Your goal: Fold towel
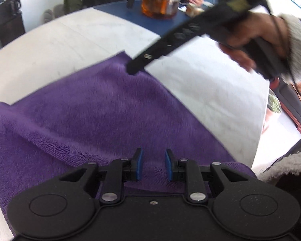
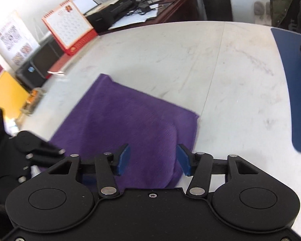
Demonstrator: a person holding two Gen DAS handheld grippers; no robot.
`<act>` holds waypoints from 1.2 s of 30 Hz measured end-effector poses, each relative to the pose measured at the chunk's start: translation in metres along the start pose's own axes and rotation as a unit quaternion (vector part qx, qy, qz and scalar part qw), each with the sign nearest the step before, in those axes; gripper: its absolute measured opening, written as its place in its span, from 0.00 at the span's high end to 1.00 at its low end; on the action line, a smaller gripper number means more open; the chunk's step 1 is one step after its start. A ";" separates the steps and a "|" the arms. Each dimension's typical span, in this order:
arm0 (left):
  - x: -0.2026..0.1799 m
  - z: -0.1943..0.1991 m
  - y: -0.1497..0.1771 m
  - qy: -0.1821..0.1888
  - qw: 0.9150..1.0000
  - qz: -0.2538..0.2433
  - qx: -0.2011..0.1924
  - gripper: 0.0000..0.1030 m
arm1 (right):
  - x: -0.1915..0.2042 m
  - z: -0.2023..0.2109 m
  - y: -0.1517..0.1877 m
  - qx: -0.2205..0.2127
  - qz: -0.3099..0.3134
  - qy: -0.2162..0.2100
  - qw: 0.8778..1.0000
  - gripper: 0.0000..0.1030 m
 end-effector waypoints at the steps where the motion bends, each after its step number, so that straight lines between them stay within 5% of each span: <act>1: 0.002 -0.001 0.001 0.009 1.000 0.001 0.000 0.79 | -0.005 -0.007 -0.001 0.005 0.000 0.007 1.000 0.57; 5: 0.007 -0.006 -0.002 0.024 1.000 0.000 0.002 0.79 | -0.005 -0.029 0.003 0.032 0.030 0.035 0.998 0.67; 8: 0.009 -0.010 -0.008 0.019 1.000 -0.005 0.003 0.79 | 0.002 -0.033 0.000 0.050 0.063 0.048 0.996 0.96; 10: 0.009 -0.012 -0.009 0.017 1.000 -0.005 0.008 0.79 | 0.011 -0.034 -0.004 0.056 0.091 0.053 0.993 0.97; 15: 0.009 -0.016 -0.007 0.015 1.000 0.003 0.019 0.79 | 0.061 -0.029 -0.014 0.039 0.194 0.043 0.979 0.97; 20: 0.005 -0.020 -0.007 0.008 0.999 0.023 0.024 0.79 | 0.091 -0.041 0.010 0.083 0.248 0.001 0.965 0.90; 28: -0.005 -0.027 -0.008 -0.007 0.999 0.040 0.030 0.78 | 0.065 -0.011 0.019 0.050 0.117 -0.110 0.986 0.63; 36: -0.017 -0.037 -0.011 -0.017 0.998 0.044 0.036 0.77 | 0.054 -0.002 0.017 0.053 0.135 -0.090 0.985 0.62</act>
Point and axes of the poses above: each gripper's, at about its wrist camera, not at the fingertips, and z roughly against the way its jaws point, x to its left, y to its underside, the point moved 2 cm from there along -z, roughly the way its jaws point, and after that the axes turned 15 degrees about -y, right-handed, at the moved point
